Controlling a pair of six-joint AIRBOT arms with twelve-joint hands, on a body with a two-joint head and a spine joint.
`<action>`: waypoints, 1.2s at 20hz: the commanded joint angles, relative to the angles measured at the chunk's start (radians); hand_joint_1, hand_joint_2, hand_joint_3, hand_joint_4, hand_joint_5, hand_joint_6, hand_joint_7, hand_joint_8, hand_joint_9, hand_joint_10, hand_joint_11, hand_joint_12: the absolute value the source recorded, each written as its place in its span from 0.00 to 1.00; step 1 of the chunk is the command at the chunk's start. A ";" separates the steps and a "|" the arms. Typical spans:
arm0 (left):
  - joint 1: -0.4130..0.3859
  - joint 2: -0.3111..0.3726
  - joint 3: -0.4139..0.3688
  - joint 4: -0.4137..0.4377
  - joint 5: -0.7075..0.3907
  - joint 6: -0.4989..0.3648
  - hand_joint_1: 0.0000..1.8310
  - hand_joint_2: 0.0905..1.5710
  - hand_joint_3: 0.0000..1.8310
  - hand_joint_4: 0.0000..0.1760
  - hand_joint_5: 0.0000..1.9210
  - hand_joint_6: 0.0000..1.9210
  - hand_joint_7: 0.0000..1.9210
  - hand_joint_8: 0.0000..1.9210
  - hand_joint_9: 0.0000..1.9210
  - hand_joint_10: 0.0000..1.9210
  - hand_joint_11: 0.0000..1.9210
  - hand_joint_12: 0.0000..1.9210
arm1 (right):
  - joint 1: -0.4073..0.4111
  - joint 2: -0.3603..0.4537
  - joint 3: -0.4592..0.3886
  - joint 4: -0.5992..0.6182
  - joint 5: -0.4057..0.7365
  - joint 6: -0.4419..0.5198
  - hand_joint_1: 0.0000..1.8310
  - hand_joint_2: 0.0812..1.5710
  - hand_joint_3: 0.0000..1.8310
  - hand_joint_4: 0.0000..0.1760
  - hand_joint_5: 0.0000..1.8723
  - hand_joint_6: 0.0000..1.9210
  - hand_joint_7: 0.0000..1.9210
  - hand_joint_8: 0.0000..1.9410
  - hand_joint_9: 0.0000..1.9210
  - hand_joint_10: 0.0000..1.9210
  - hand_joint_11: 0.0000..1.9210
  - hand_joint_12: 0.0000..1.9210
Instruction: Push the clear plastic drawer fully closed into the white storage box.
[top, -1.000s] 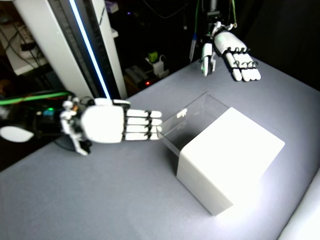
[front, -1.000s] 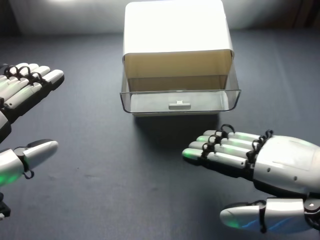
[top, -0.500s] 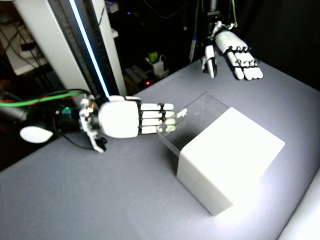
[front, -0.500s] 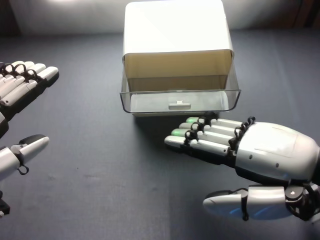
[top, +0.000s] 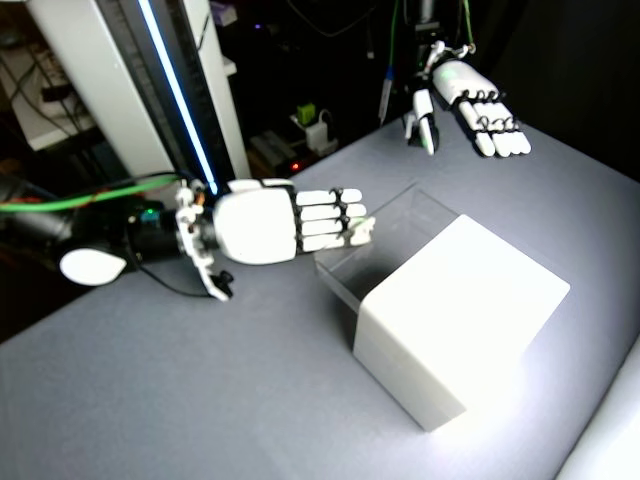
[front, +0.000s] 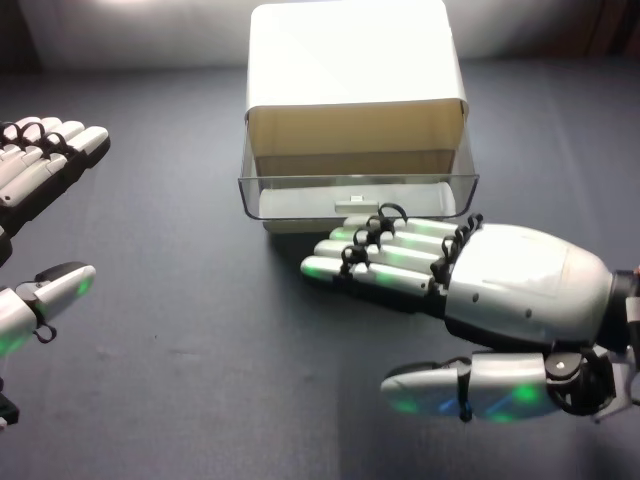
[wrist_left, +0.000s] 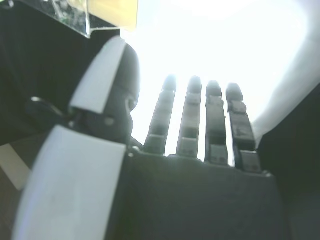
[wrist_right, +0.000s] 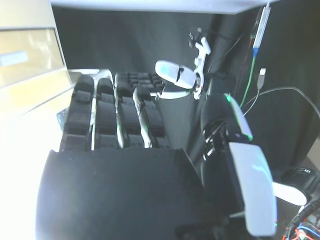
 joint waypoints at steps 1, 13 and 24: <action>0.000 0.009 0.002 -0.009 -0.135 -0.005 0.23 0.91 0.00 0.11 0.00 0.00 0.00 0.00 0.00 0.00 0.00 0.00 | 0.019 0.000 0.004 0.029 0.122 -0.005 0.07 0.86 0.00 0.00 0.00 0.00 0.00 0.00 0.00 0.00 0.00 0.00; 0.002 0.005 0.003 -0.014 -0.140 -0.005 0.32 0.91 0.00 0.00 0.00 0.00 0.00 0.00 0.00 0.00 0.00 0.00 | 0.084 -0.060 0.080 0.153 0.038 -0.138 0.14 0.87 0.00 0.00 0.00 0.00 0.00 0.00 0.00 0.00 0.00 0.00; 0.007 0.006 0.001 -0.021 -0.152 -0.006 0.27 0.92 0.00 0.10 0.00 0.00 0.00 0.00 0.00 0.00 0.00 0.00 | 0.095 -0.067 0.066 0.175 0.037 -0.142 0.04 0.85 0.00 0.00 0.00 0.00 0.00 0.00 0.00 0.00 0.01 0.00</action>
